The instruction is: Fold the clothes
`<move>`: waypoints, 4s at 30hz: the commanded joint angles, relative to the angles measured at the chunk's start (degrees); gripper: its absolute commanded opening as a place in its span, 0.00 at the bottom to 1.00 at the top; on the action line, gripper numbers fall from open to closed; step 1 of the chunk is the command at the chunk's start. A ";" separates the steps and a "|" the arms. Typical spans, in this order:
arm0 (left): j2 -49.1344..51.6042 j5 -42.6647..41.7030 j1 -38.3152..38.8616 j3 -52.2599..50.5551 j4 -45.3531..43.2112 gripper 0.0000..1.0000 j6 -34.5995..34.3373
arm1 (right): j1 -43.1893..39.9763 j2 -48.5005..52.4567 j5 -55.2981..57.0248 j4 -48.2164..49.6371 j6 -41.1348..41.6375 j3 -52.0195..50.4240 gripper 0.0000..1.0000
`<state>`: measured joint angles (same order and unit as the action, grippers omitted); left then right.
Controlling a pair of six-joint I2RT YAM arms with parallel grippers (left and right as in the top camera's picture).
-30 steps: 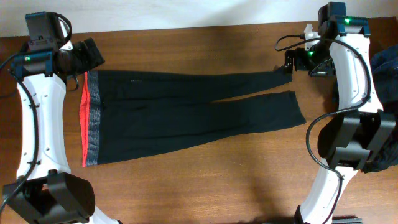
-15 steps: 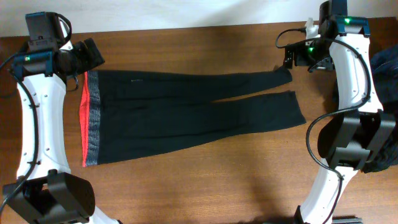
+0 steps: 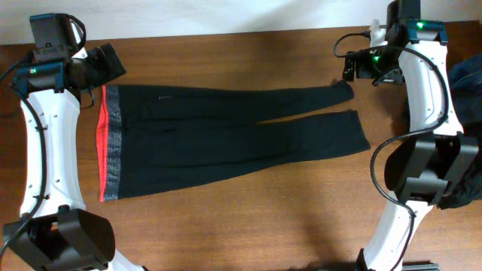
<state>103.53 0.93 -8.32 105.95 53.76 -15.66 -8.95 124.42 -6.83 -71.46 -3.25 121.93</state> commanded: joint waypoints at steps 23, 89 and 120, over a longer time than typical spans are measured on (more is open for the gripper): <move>15.39 9.42 -0.09 -0.07 -7.82 0.57 1.86 | -0.04 2.56 -0.39 10.54 -1.51 0.22 0.94; 34.16 8.74 -2.34 -0.07 -26.34 0.61 1.84 | 2.56 19.10 4.94 17.14 -2.29 0.17 0.92; 34.67 8.72 -2.34 4.96 -23.89 0.01 1.86 | 2.56 18.99 4.96 18.49 -2.34 0.39 0.04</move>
<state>137.32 9.50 -10.52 107.68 29.02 -14.11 -6.48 142.58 -2.59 -53.43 -5.82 121.93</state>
